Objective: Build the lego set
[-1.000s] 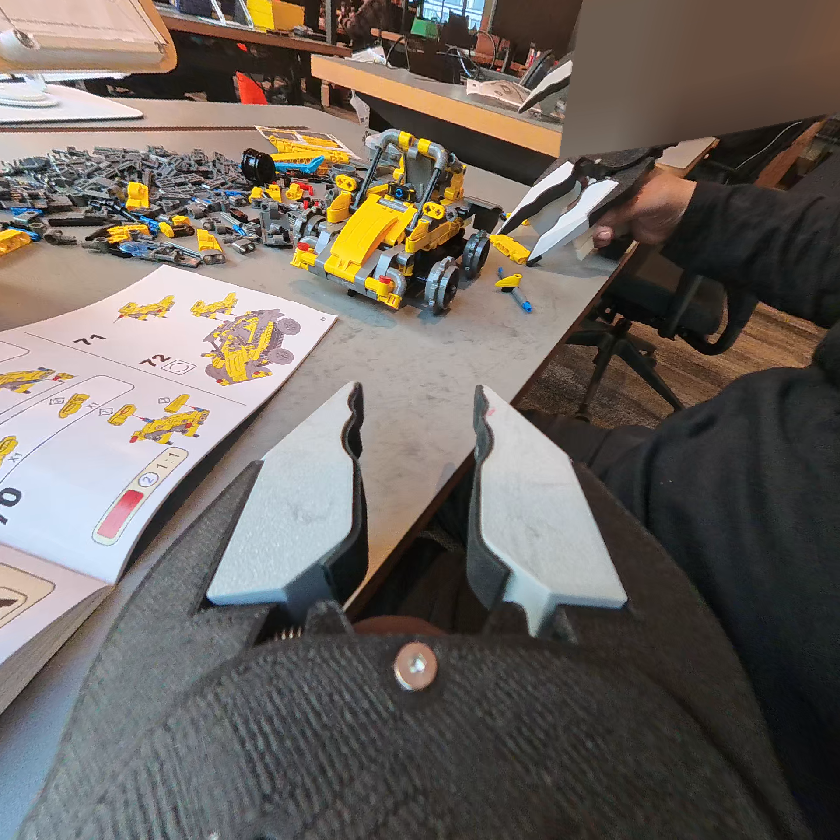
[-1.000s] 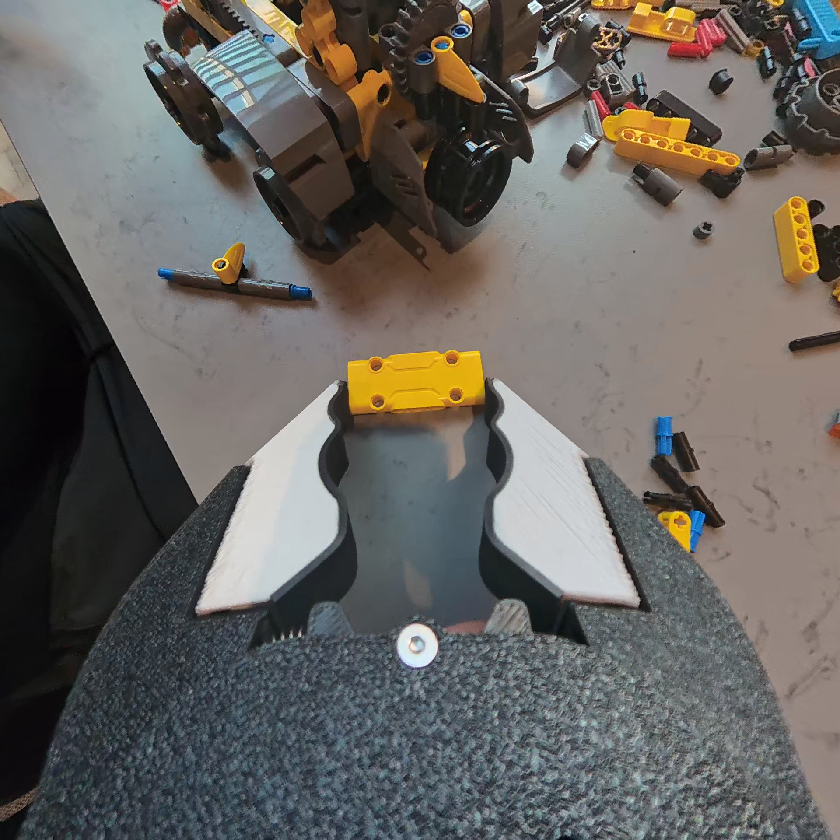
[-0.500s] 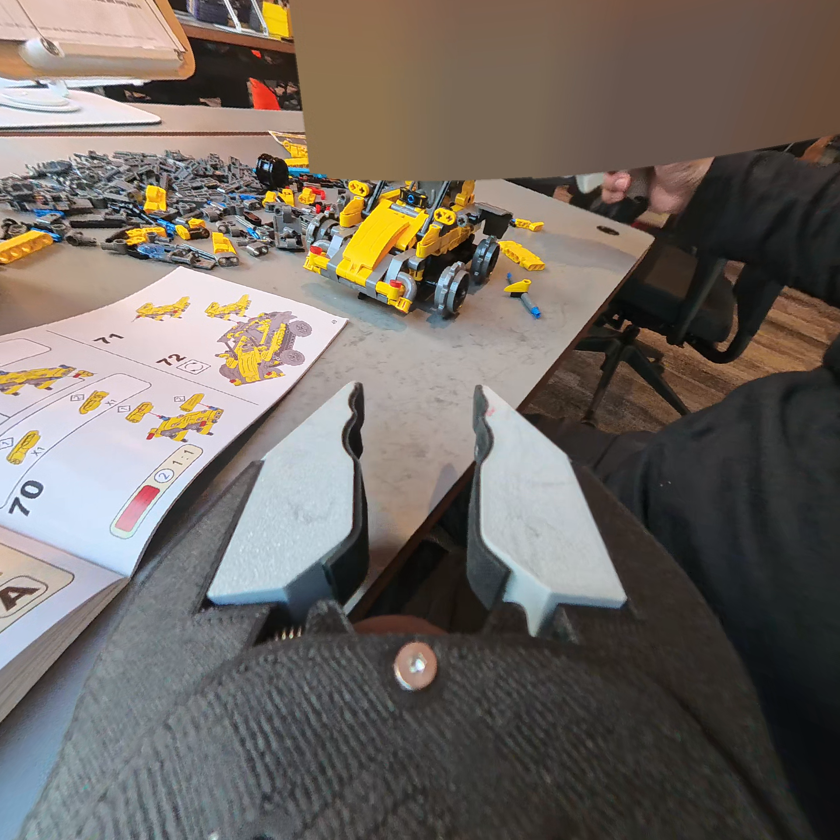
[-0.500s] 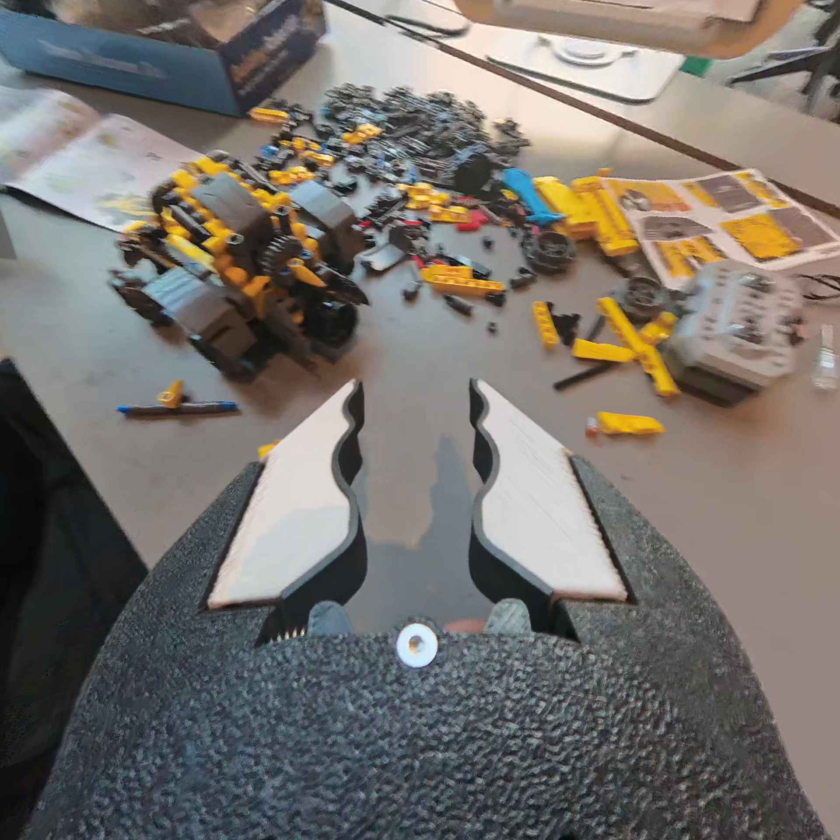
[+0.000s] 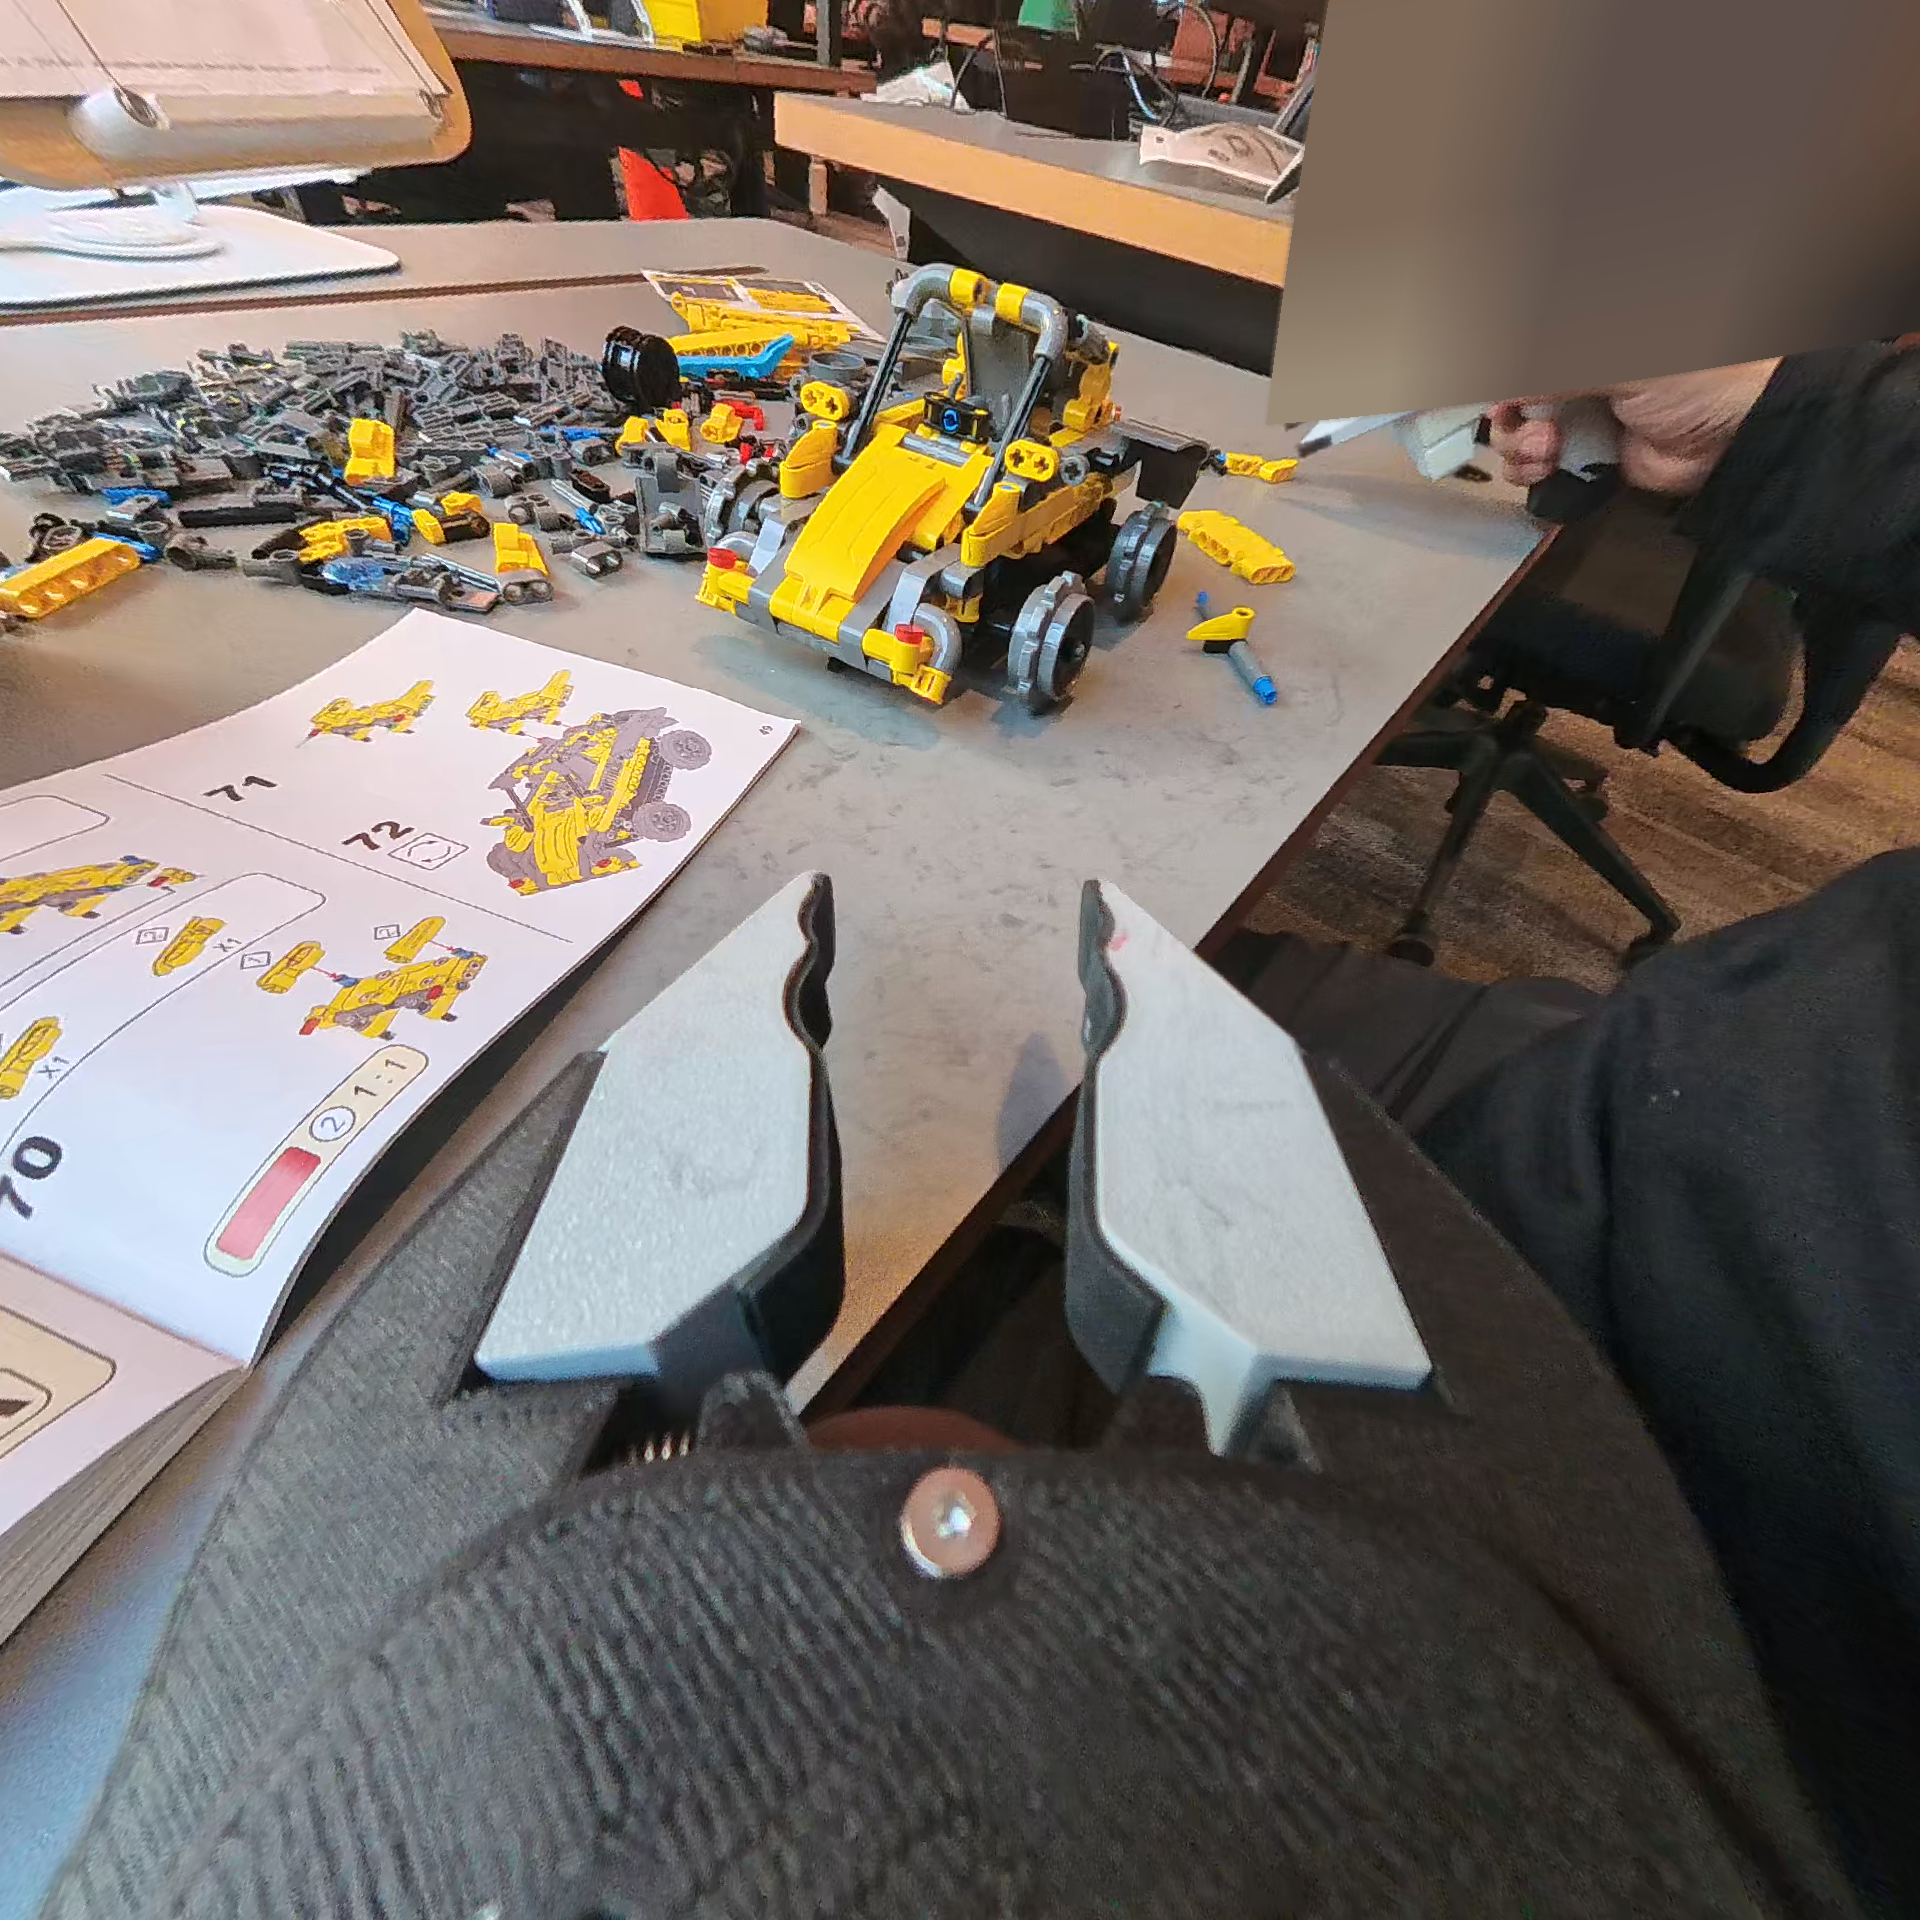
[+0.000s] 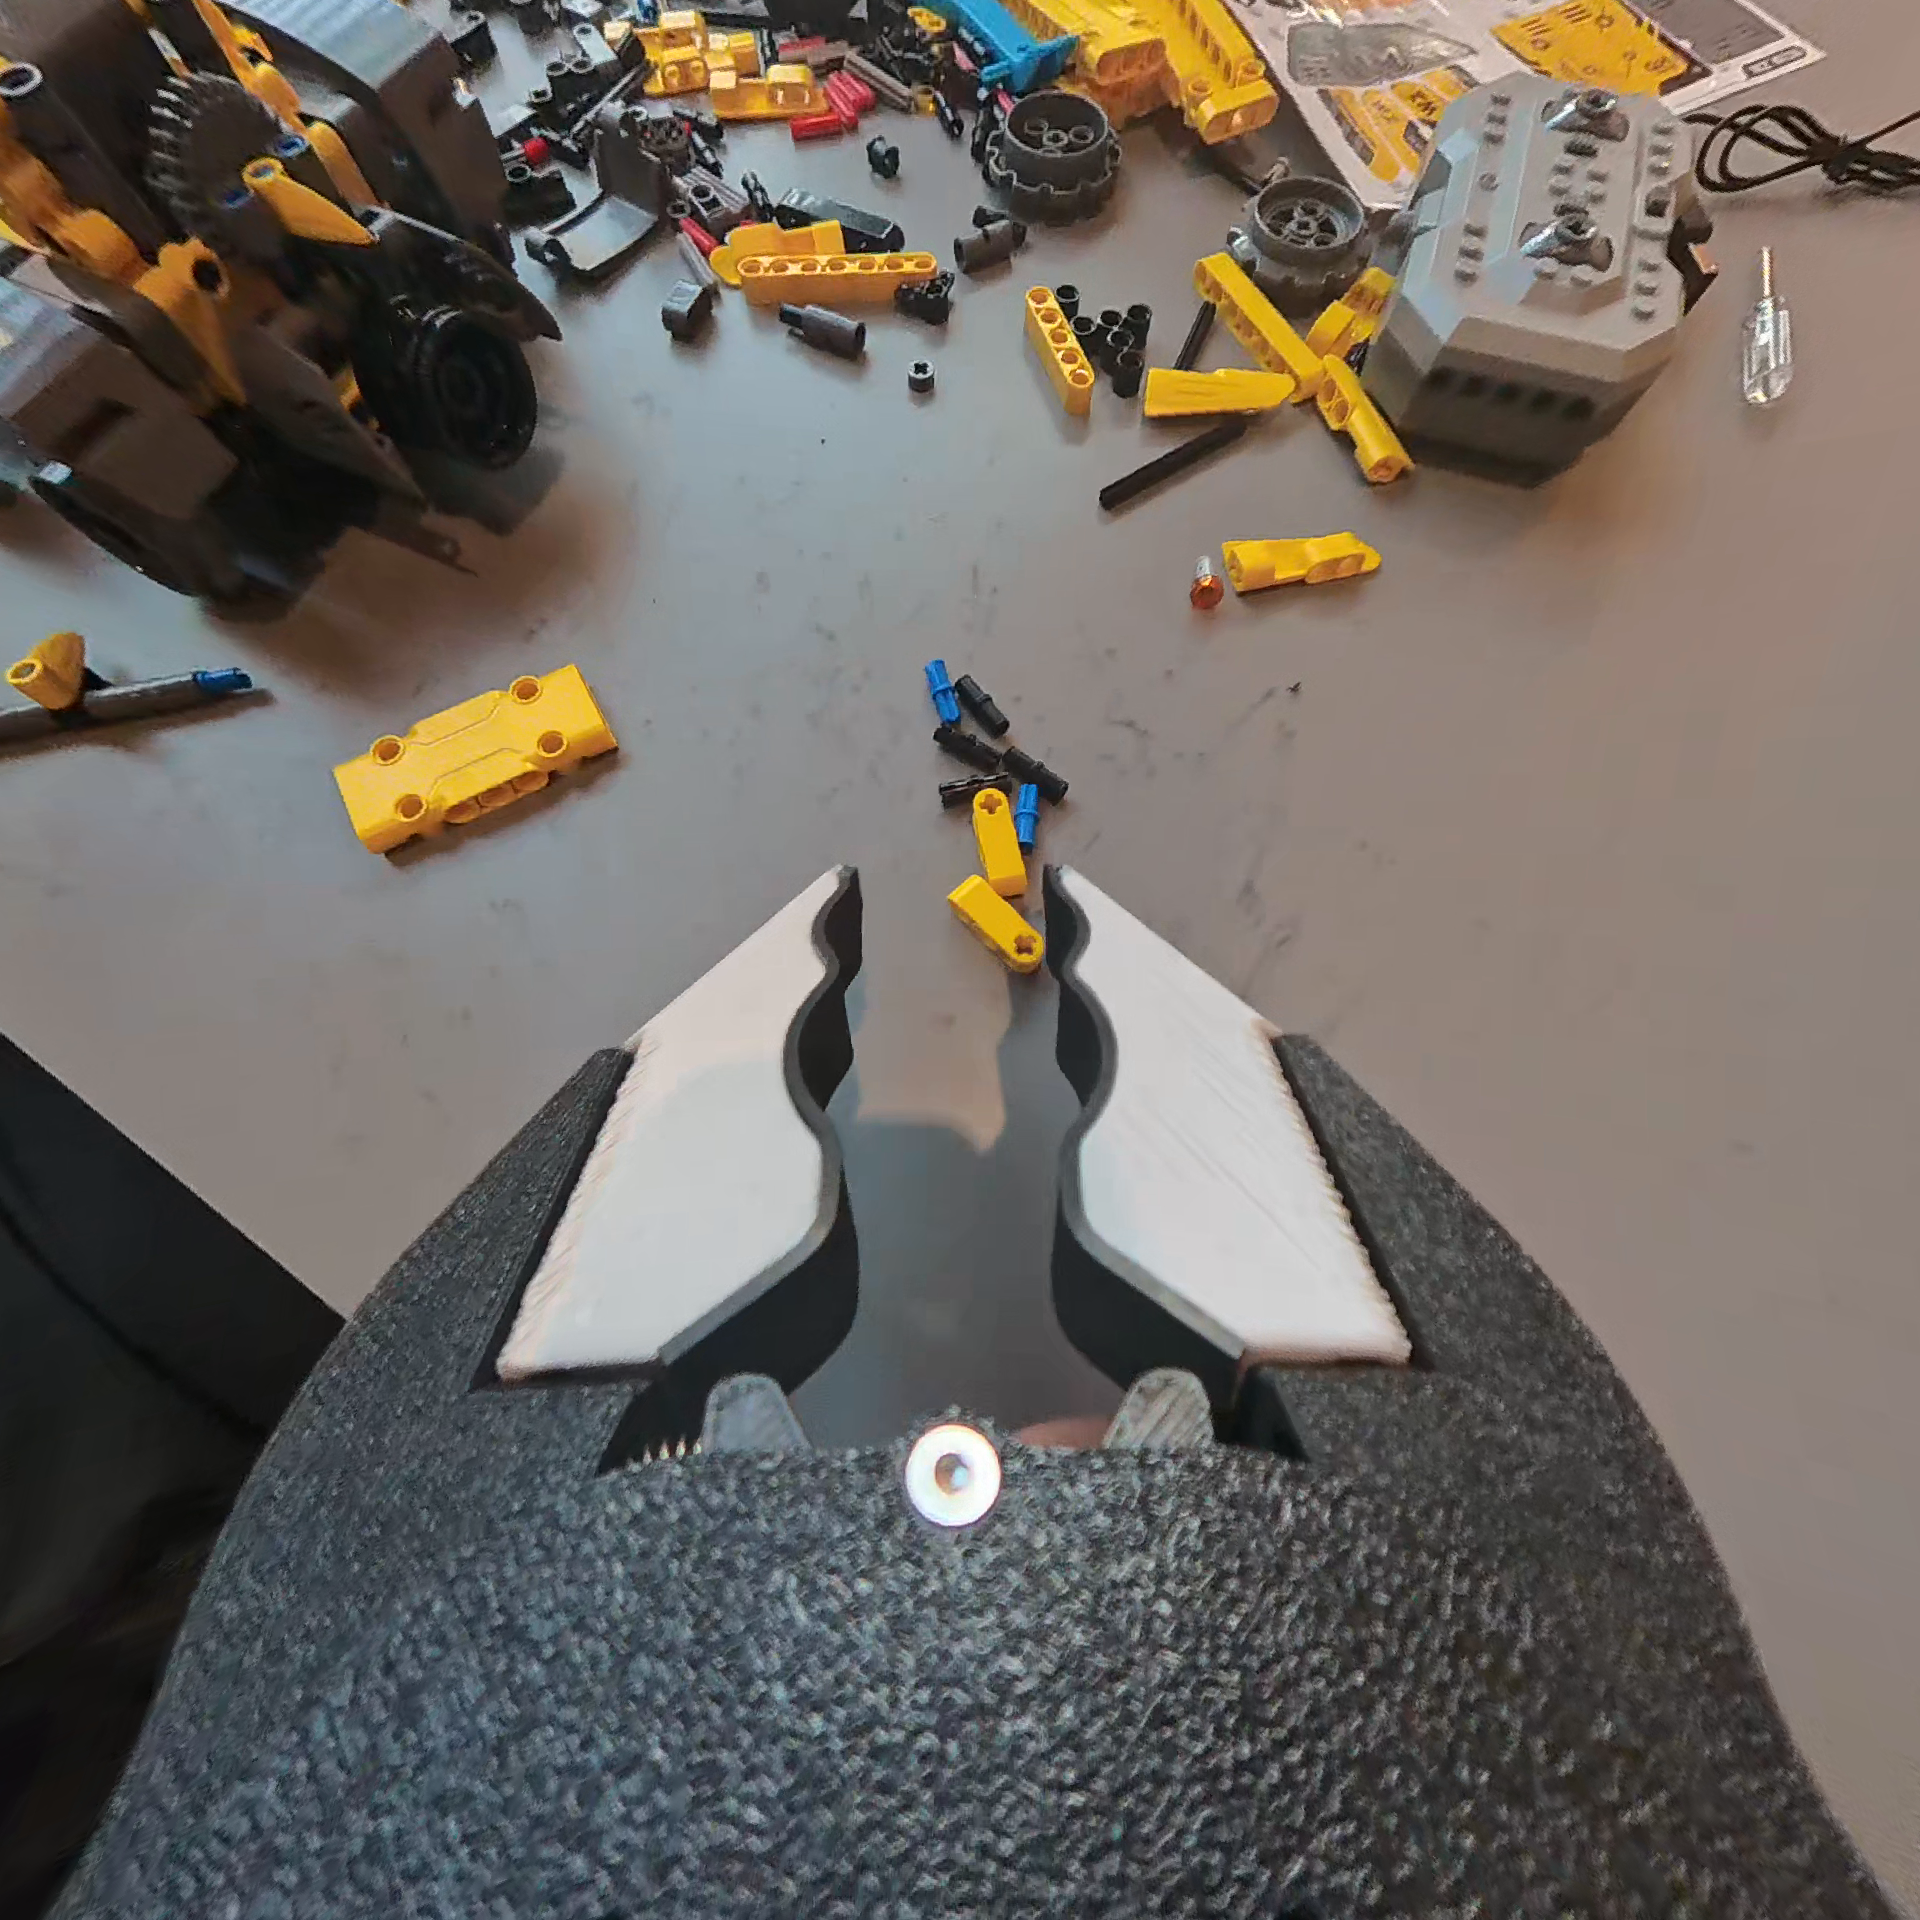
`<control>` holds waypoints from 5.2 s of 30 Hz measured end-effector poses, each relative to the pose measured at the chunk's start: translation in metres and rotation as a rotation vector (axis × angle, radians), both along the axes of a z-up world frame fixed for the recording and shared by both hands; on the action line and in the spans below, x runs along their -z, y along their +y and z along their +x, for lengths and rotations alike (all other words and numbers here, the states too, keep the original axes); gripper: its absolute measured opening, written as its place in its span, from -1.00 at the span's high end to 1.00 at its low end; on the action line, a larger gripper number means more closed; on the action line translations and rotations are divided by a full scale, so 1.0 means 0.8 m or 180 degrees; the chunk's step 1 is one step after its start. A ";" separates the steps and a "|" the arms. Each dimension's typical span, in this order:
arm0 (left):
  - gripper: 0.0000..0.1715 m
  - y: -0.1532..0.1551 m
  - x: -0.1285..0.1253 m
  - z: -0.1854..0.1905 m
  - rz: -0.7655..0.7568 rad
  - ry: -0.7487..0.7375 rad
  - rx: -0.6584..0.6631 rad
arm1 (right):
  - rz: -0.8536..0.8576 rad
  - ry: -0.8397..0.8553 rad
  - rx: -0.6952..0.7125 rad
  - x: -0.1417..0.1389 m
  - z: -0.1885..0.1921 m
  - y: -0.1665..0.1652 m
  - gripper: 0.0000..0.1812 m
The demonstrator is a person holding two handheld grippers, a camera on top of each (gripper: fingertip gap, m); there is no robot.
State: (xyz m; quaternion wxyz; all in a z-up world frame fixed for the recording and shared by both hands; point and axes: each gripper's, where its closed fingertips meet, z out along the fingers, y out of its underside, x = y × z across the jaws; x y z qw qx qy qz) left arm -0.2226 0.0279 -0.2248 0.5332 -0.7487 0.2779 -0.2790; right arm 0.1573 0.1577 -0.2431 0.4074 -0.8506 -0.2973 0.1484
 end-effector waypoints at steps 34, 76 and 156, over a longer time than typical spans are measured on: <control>0.53 0.005 -0.004 -0.020 -0.0007 -0.0082 -0.0113 | 0.0060 -0.0190 0.0264 0.005 0.002 0.031 0.81; 0.57 0.006 -0.001 -0.019 -0.0015 -0.0059 -0.0099 | -0.0283 -0.0197 -0.0138 0.026 0.001 -0.003 0.87; 0.54 -0.019 -0.009 0.000 0.0133 0.0200 0.0117 | -0.0271 -0.0822 -0.1293 -0.005 -0.109 -0.008 0.34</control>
